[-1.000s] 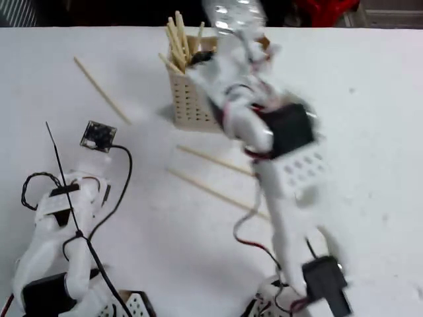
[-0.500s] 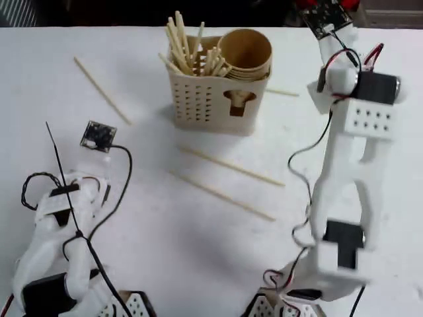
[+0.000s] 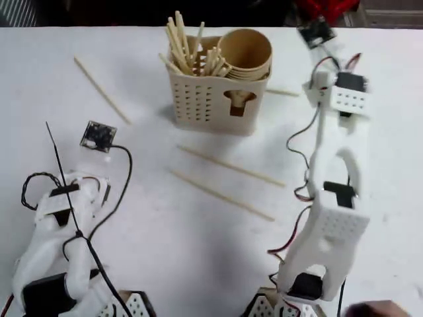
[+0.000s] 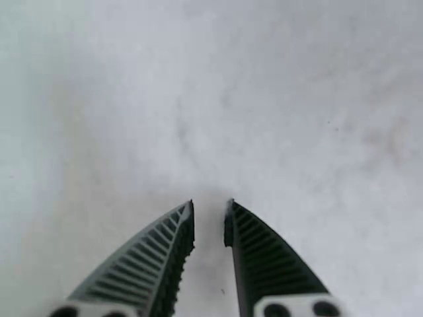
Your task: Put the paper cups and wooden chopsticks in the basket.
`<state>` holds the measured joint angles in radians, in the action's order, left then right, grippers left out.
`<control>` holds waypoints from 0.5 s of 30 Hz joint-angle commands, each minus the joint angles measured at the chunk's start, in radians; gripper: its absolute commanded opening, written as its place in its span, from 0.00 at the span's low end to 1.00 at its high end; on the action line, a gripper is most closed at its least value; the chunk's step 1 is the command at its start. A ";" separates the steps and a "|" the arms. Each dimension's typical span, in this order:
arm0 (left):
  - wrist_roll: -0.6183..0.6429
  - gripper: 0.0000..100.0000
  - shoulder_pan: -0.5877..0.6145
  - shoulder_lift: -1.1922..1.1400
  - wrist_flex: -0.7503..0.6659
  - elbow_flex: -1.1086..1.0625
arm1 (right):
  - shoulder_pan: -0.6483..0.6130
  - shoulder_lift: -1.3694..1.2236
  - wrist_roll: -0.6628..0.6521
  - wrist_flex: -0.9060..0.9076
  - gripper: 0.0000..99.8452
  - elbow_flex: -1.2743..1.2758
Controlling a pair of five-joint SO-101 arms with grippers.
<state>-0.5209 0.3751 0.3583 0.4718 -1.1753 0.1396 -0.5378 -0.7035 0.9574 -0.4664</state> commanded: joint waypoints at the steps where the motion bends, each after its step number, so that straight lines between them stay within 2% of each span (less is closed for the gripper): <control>1: -0.011 0.10 -0.016 0.031 -0.015 0.006 | -0.068 -0.074 -0.002 -0.068 0.13 -0.043; 5: -0.011 0.10 -0.016 0.031 -0.015 0.006 | -0.082 -0.156 0.029 -0.170 0.13 -0.043; 12: -0.011 0.10 -0.016 0.031 -0.015 0.006 | -0.076 -0.226 0.430 -0.414 0.13 -0.043; 15: -0.011 0.10 -0.016 0.031 -0.015 0.006 | -0.081 -0.263 0.528 -0.481 0.14 -0.043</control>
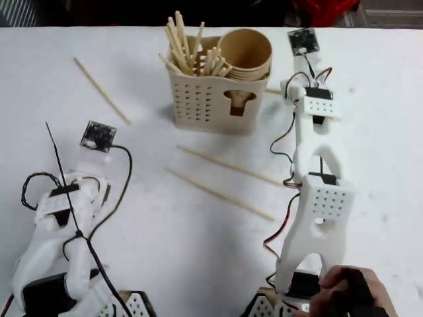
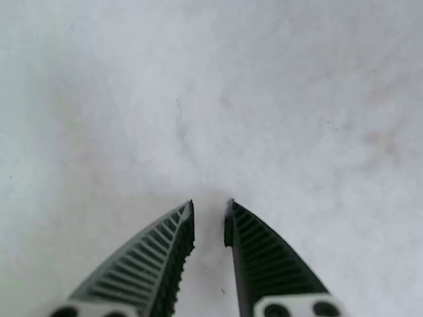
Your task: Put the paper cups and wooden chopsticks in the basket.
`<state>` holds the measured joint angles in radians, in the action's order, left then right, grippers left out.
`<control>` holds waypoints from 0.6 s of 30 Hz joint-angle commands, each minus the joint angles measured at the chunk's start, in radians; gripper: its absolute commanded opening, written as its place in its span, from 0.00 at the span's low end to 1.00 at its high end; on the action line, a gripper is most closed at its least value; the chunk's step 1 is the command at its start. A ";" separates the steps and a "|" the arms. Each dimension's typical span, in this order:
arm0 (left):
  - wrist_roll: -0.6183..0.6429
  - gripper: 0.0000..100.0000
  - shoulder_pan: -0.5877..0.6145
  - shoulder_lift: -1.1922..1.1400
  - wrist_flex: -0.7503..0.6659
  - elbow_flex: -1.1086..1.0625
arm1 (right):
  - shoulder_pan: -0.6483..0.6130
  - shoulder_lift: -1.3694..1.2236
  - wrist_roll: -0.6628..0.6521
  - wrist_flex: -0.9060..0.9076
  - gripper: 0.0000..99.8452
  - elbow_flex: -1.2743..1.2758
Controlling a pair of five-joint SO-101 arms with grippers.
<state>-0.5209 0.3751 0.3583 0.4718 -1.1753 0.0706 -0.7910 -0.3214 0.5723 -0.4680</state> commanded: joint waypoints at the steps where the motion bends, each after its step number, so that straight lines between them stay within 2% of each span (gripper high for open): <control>1: -0.011 0.10 -0.016 0.031 -0.015 0.006 | -0.013 -0.022 0.147 -0.116 0.14 -0.041; 10: -0.011 0.10 -0.016 0.031 -0.015 0.006 | -0.030 -0.104 0.138 -0.222 0.13 -0.043; 16: -0.011 0.10 -0.016 0.031 -0.015 0.006 | -0.016 -0.099 0.137 -0.070 0.13 -0.043; 18: -0.011 0.10 -0.016 0.031 -0.015 0.006 | -0.015 -0.099 0.089 -0.018 0.13 -0.043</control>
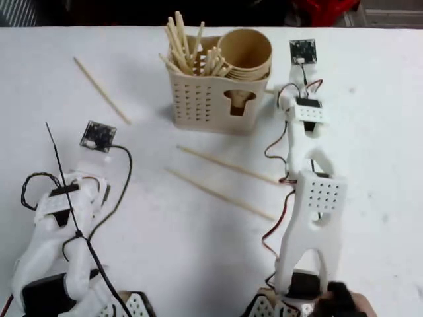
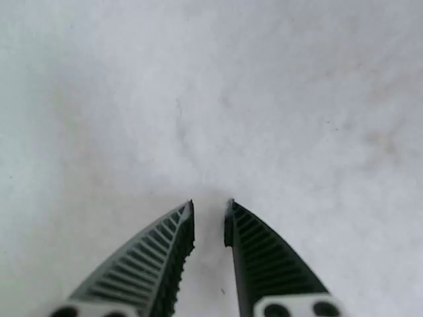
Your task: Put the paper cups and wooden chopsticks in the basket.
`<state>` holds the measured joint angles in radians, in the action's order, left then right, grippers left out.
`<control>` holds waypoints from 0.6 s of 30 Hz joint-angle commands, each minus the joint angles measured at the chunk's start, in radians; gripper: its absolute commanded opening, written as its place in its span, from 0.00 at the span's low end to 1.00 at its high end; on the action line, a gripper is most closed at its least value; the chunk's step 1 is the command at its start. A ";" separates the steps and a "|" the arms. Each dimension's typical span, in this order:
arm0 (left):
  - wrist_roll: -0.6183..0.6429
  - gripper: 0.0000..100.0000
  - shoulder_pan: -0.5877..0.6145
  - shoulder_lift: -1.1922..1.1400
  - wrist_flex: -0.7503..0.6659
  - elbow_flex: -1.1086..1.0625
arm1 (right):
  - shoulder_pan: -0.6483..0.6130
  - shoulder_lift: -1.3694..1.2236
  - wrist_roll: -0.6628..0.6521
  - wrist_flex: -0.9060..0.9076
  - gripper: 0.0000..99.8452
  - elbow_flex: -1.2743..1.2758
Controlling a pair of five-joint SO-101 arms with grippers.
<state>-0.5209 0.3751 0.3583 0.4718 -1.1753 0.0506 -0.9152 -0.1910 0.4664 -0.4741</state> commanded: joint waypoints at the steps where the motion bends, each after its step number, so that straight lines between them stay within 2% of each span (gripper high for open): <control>1: -0.011 0.10 -0.016 0.031 -0.015 0.006 | 0.005 0.025 -0.086 0.117 0.13 -0.037; 5: -0.011 0.10 -0.016 0.031 -0.015 0.006 | 0.007 0.027 -0.176 0.213 0.13 -0.037; 13: -0.011 0.10 -0.016 0.031 -0.015 0.006 | 0.110 0.125 -0.183 0.397 0.13 -0.037; 18: -0.011 0.10 -0.016 0.031 -0.015 0.006 | 0.128 0.217 -0.183 0.412 0.14 -0.037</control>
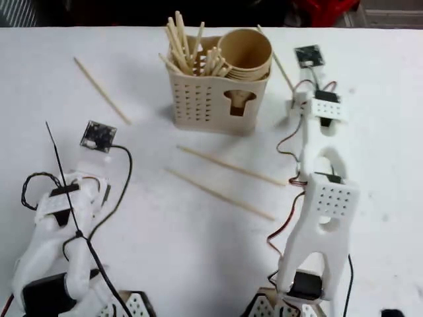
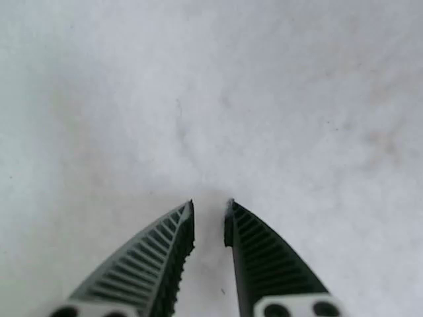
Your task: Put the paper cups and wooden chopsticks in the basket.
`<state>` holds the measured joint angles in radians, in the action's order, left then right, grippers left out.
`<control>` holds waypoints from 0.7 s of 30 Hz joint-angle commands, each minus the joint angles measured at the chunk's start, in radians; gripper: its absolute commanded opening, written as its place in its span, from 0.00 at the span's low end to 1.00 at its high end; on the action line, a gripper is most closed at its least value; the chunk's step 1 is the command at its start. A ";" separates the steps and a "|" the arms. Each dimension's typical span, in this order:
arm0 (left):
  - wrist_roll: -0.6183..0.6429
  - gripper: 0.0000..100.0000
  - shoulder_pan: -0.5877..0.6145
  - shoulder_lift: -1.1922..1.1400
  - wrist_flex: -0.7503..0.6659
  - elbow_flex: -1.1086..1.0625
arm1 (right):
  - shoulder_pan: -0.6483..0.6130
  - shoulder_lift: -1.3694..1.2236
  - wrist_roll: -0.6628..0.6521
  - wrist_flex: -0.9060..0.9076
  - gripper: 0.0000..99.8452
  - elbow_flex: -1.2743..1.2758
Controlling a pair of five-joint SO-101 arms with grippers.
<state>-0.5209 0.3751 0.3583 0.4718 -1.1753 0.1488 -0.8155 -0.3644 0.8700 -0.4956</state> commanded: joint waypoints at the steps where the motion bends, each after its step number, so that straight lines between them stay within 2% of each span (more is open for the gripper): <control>1: -0.011 0.10 -0.016 0.031 -0.015 0.006 | 0.022 0.131 -0.006 -0.007 0.14 -0.015; 11: -0.011 0.10 -0.016 0.031 -0.015 0.006 | -0.085 0.051 -0.011 -0.369 0.13 -0.014; 21: -0.011 0.10 -0.016 0.031 -0.015 0.006 | -0.062 -0.074 -0.012 -0.440 0.14 -0.017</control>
<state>-0.5209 0.3751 0.3583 0.4718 -1.1753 0.0798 -0.8938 -0.3644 0.4511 -0.4941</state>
